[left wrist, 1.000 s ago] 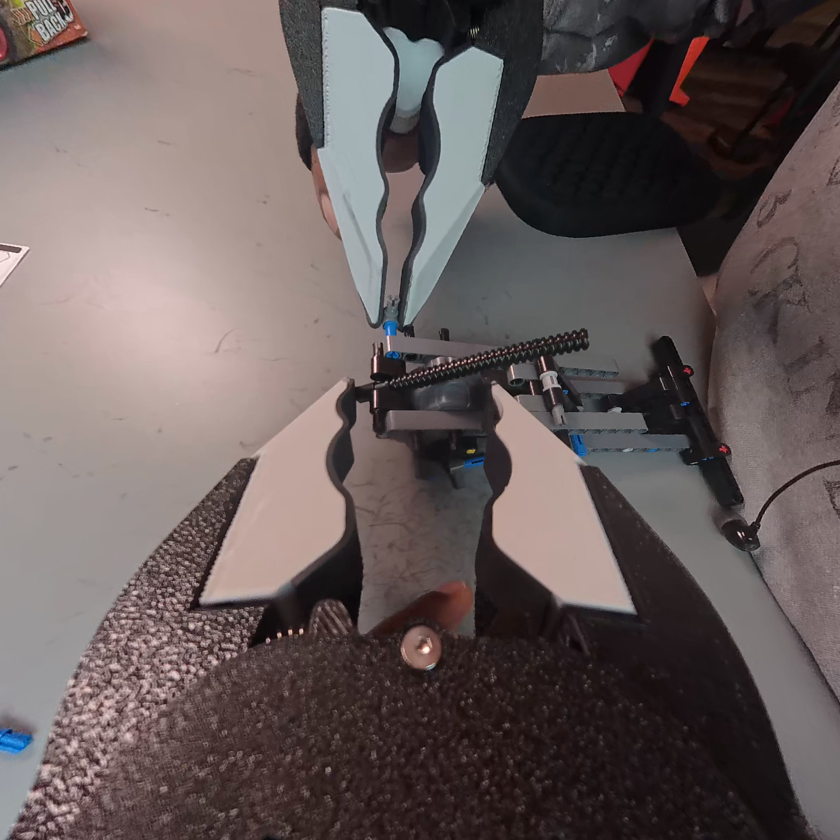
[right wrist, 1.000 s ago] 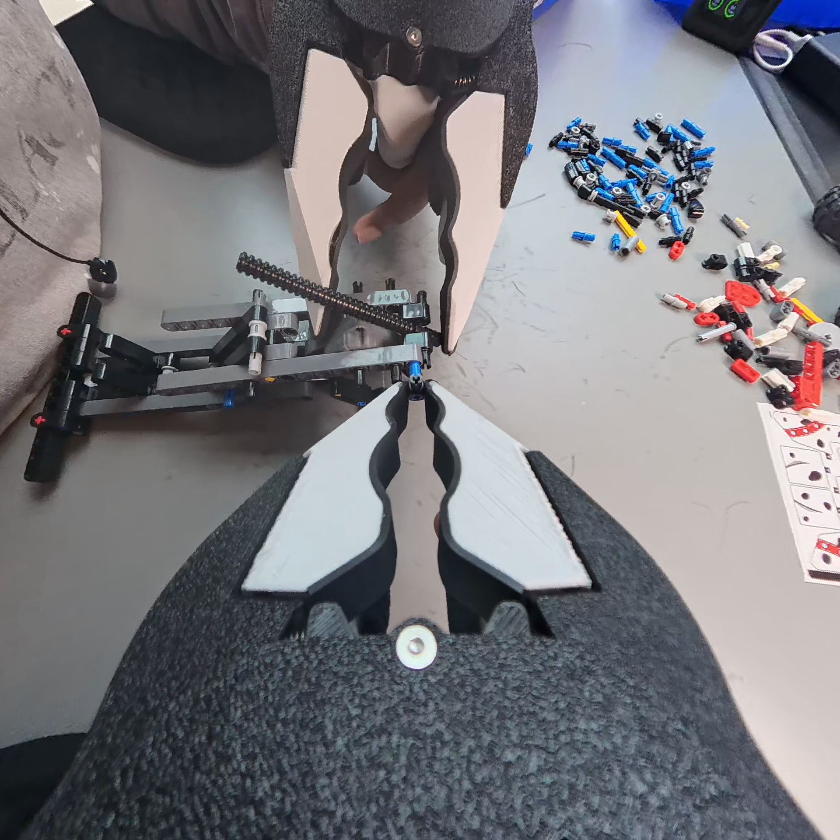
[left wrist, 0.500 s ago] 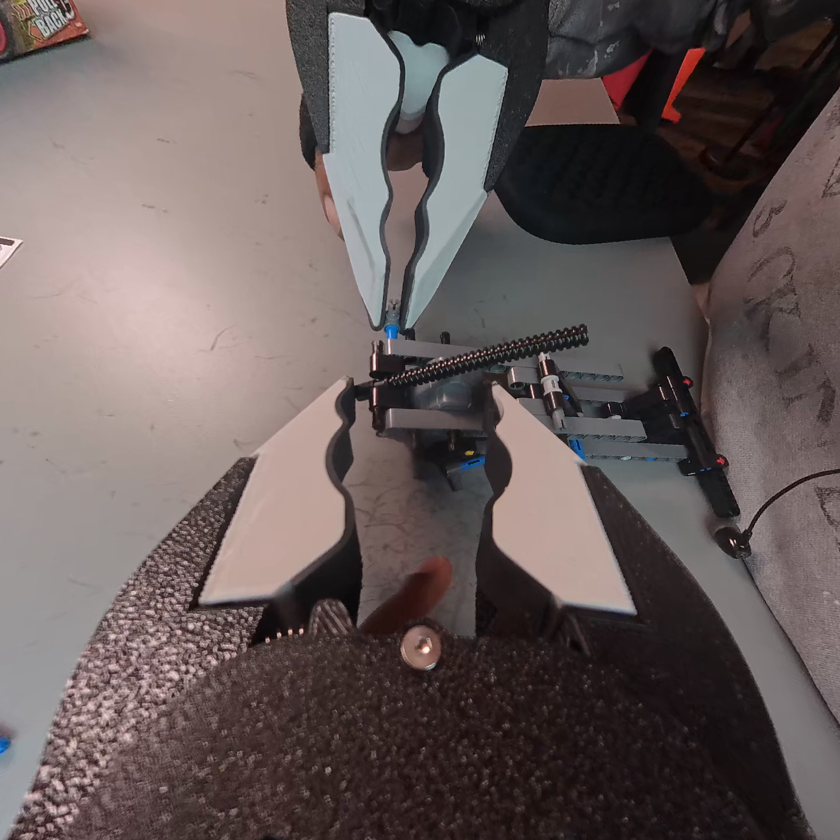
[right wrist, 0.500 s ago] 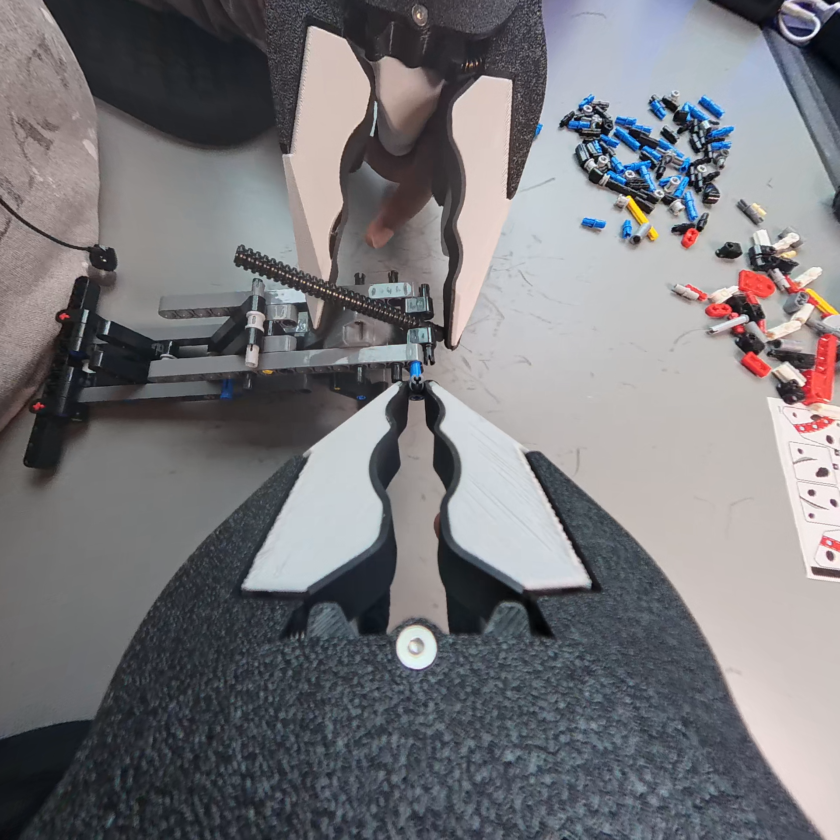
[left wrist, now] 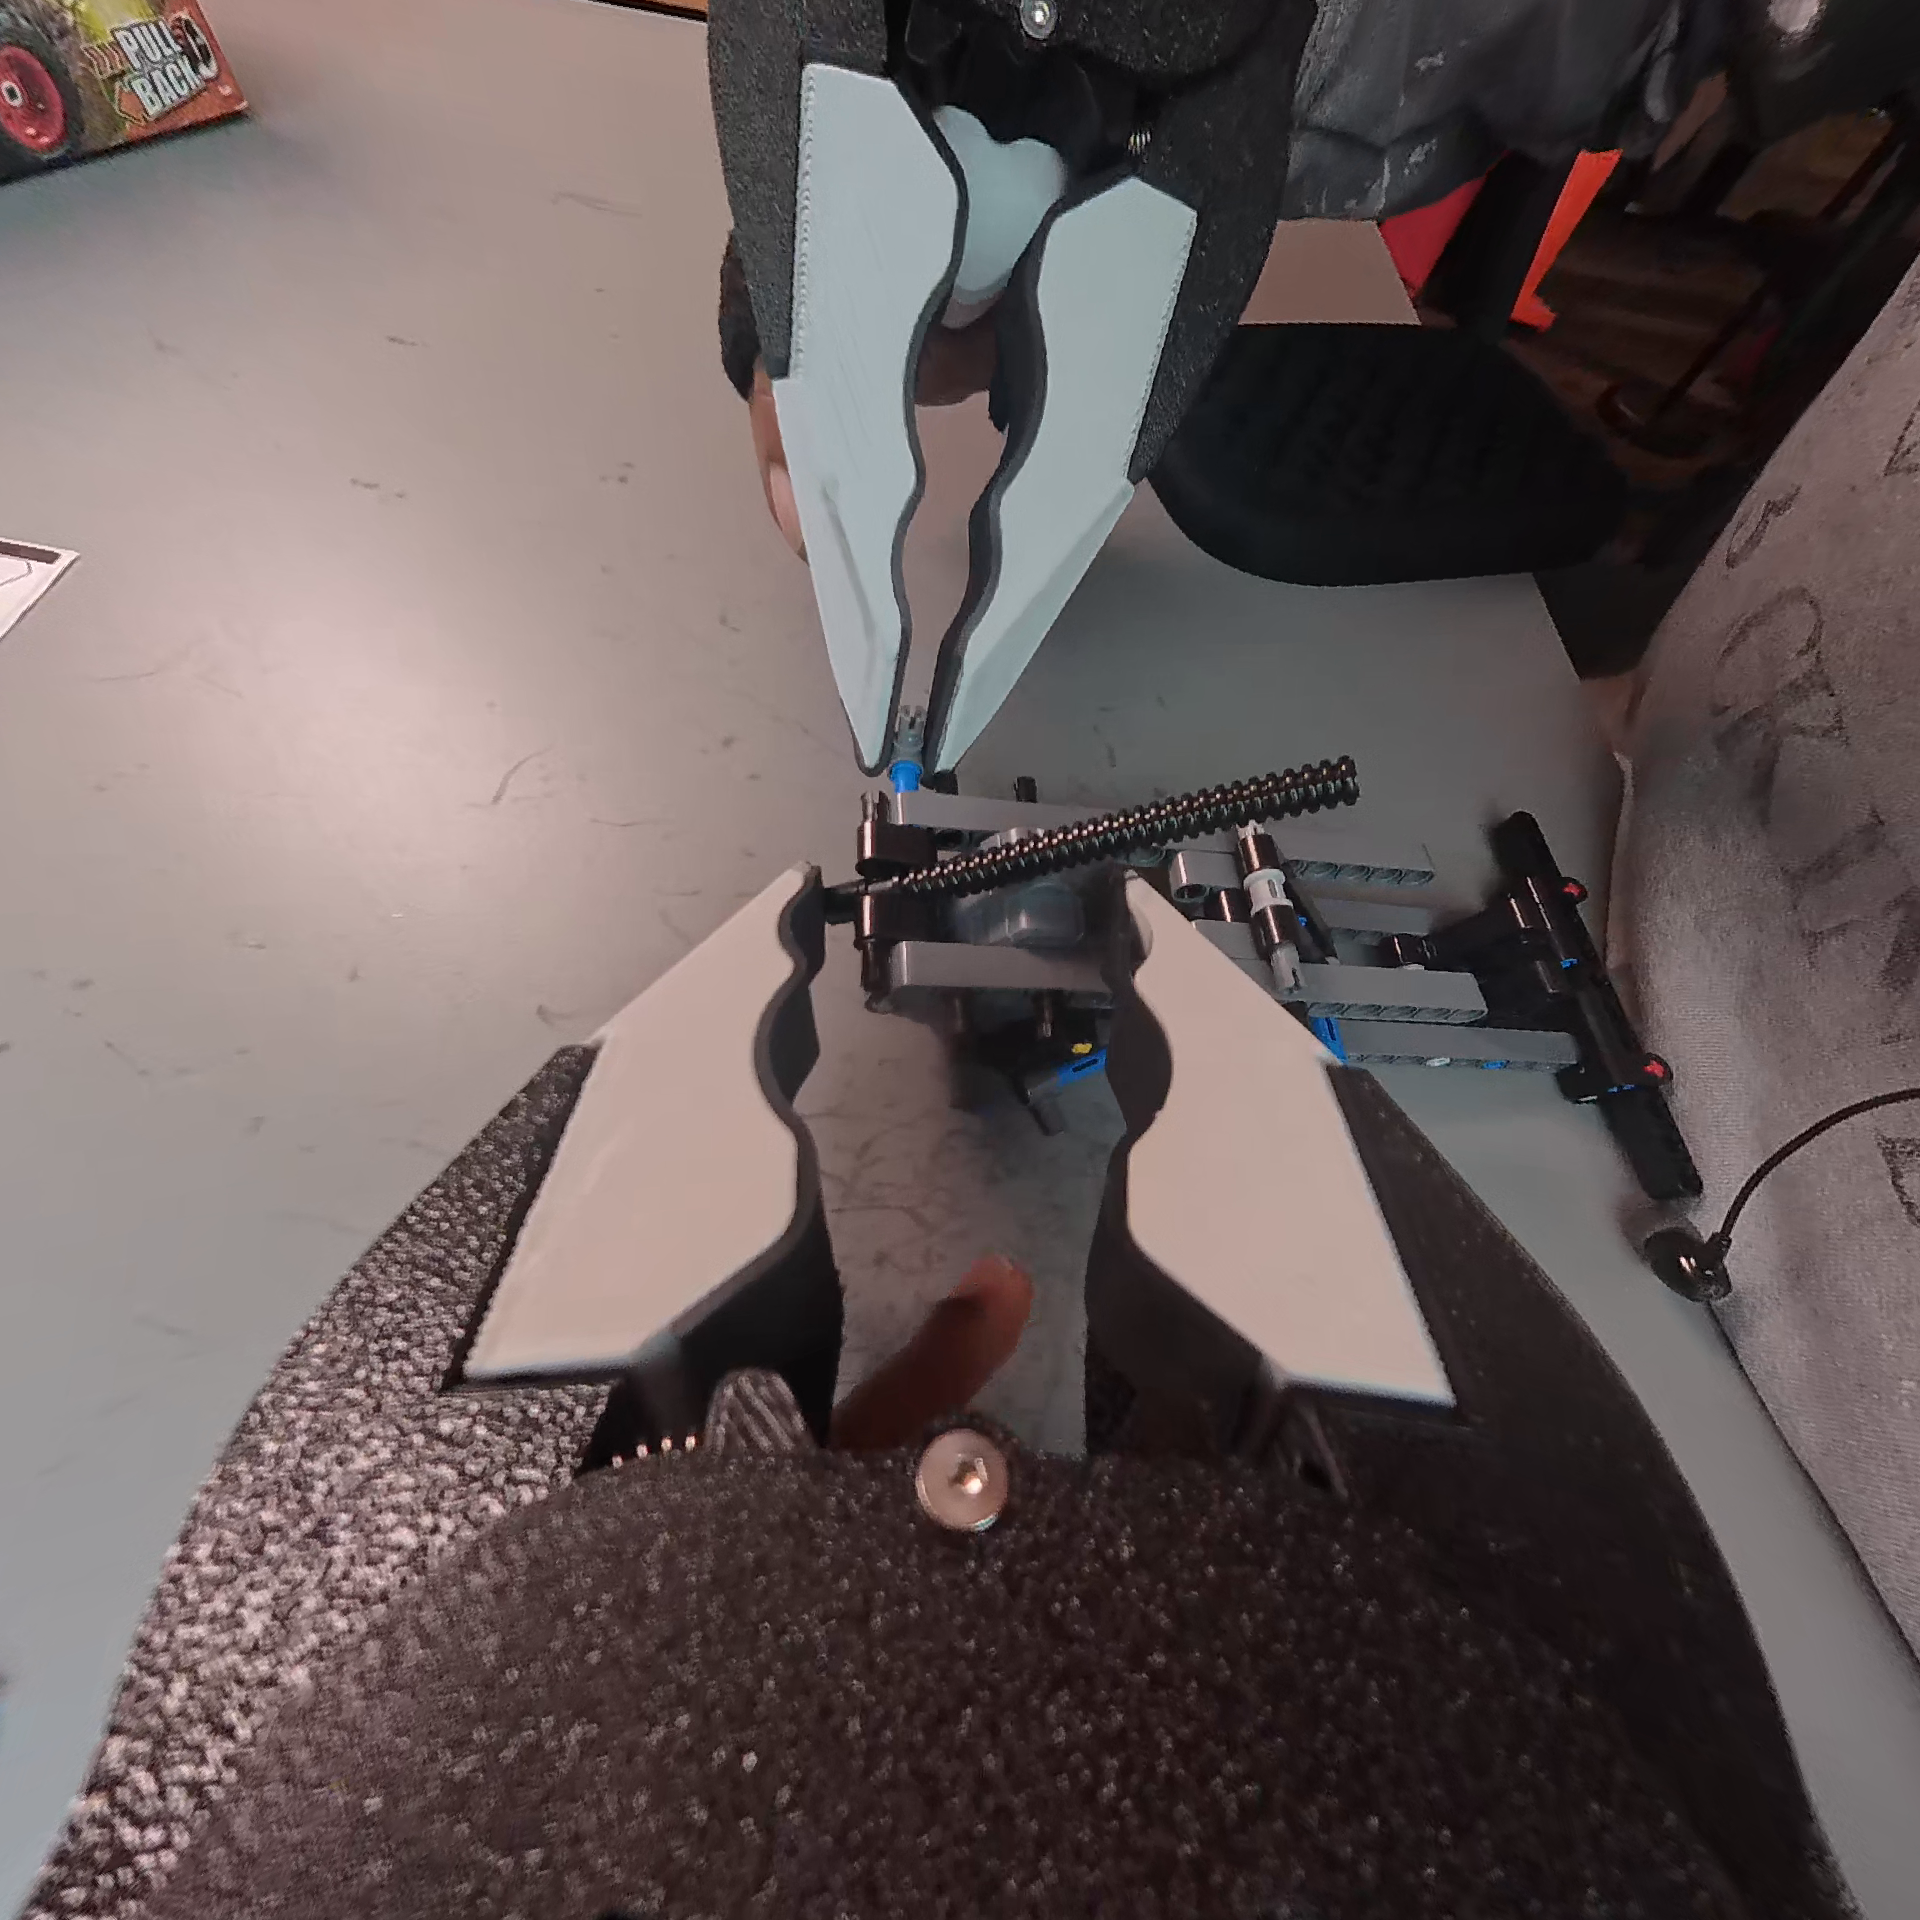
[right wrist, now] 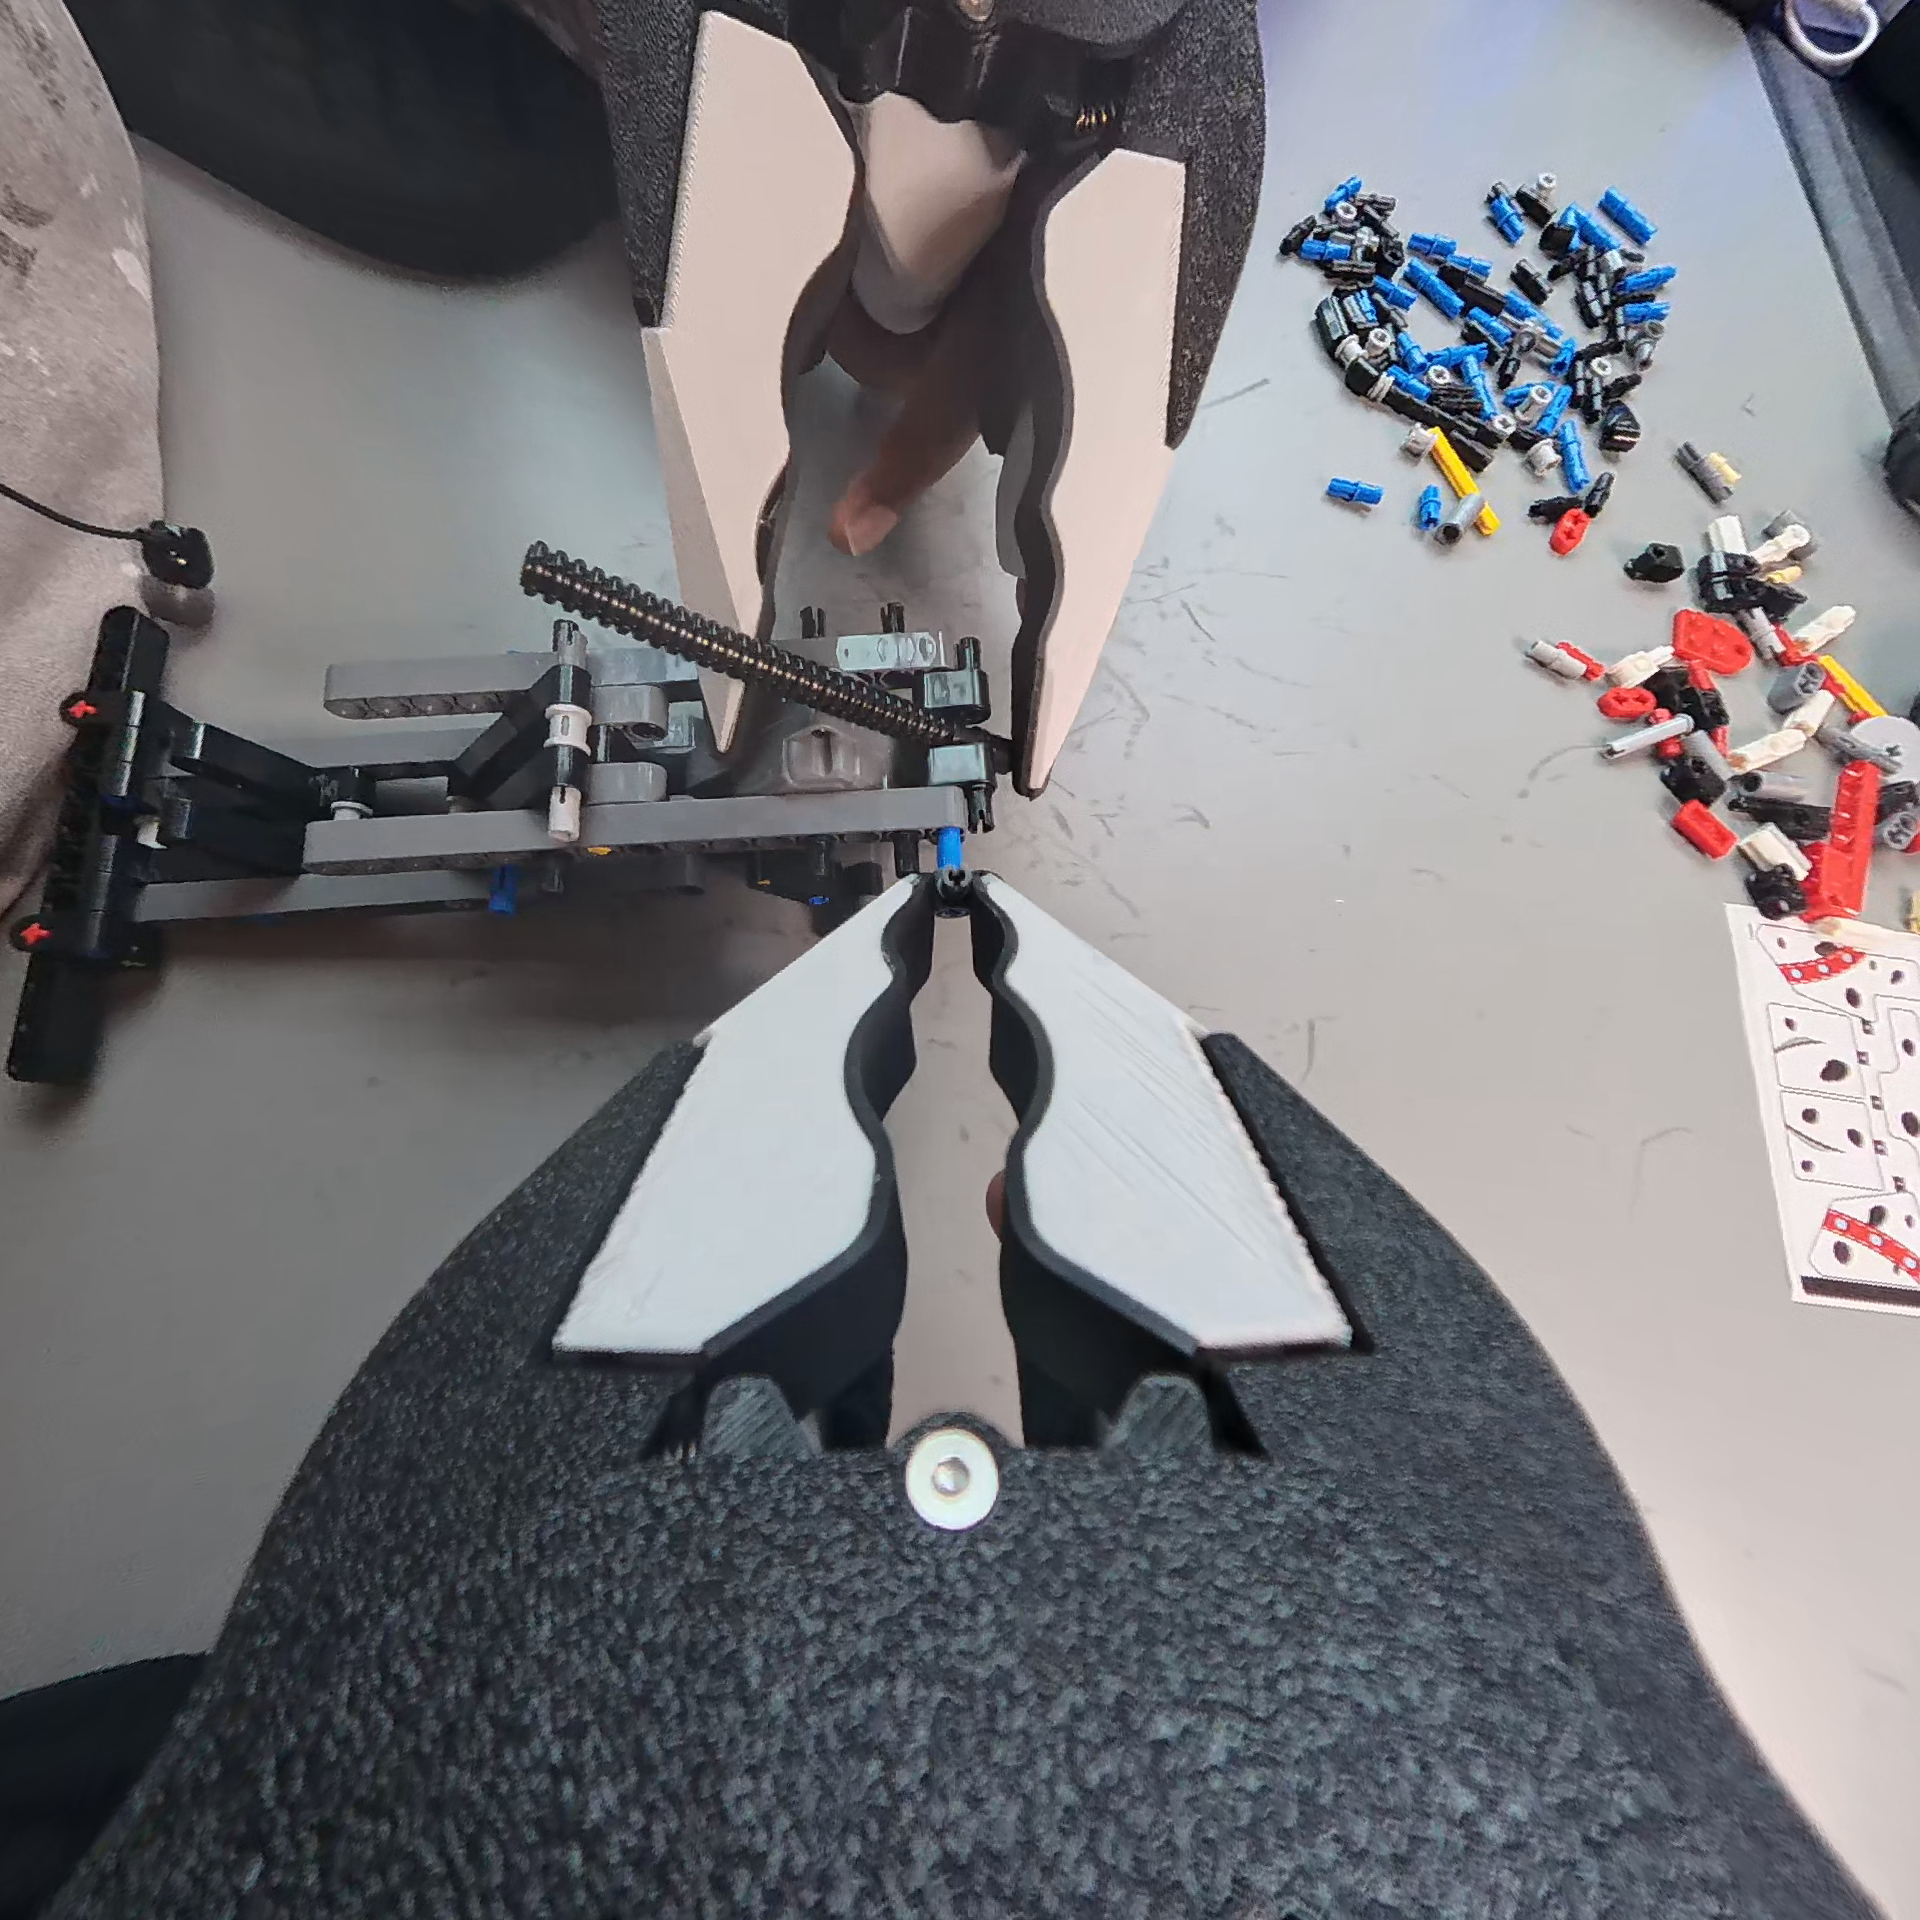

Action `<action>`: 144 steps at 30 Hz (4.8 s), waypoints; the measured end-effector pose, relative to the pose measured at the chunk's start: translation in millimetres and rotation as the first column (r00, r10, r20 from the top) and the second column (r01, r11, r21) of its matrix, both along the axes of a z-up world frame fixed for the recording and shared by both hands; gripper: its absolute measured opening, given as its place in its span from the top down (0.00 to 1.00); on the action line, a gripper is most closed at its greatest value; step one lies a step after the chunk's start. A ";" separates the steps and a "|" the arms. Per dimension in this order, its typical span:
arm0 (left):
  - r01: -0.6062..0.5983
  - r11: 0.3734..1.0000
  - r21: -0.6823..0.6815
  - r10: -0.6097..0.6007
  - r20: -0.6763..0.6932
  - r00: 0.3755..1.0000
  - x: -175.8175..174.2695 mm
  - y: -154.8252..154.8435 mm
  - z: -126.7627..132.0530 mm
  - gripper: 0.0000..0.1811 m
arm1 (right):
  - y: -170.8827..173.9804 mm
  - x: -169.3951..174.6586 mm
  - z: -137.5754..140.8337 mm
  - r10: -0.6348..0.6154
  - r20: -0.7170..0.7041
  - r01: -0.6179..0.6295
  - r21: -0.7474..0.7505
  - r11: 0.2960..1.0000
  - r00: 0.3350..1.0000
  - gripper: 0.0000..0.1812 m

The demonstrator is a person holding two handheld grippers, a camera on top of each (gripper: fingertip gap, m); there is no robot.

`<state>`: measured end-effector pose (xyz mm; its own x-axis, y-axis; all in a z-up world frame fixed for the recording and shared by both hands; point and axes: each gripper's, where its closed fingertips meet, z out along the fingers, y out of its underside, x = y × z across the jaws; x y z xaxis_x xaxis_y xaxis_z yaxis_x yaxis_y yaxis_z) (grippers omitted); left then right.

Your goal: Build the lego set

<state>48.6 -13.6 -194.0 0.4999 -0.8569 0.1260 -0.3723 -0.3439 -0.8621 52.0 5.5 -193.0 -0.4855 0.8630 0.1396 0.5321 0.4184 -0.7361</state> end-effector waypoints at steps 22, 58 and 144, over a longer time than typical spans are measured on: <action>-0.019 1.000 0.002 0.019 0.034 0.999 4.9 -0.4 3.1 0.76 | -2.8 -3.7 2.5 0.008 0.160 -0.024 0.099 0.995 0.987 0.98; -0.193 0.929 -0.316 0.226 0.071 0.972 -6.7 -13.2 -7.1 0.74 | -0.3 2.9 0.0 -0.064 0.061 0.061 0.051 0.997 0.996 0.97; -0.077 0.989 -0.125 0.081 0.033 0.996 3.0 -18.1 -6.6 0.72 | -12.1 1.3 -2.4 0.038 0.176 0.032 -0.378 0.925 0.984 0.96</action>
<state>51.6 -31.7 -200.7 0.5584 -0.7916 0.2482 -0.3079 -0.4756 -0.8240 53.2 -6.6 -195.4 -0.4747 0.8330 -0.2843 0.6670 0.1297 -0.7337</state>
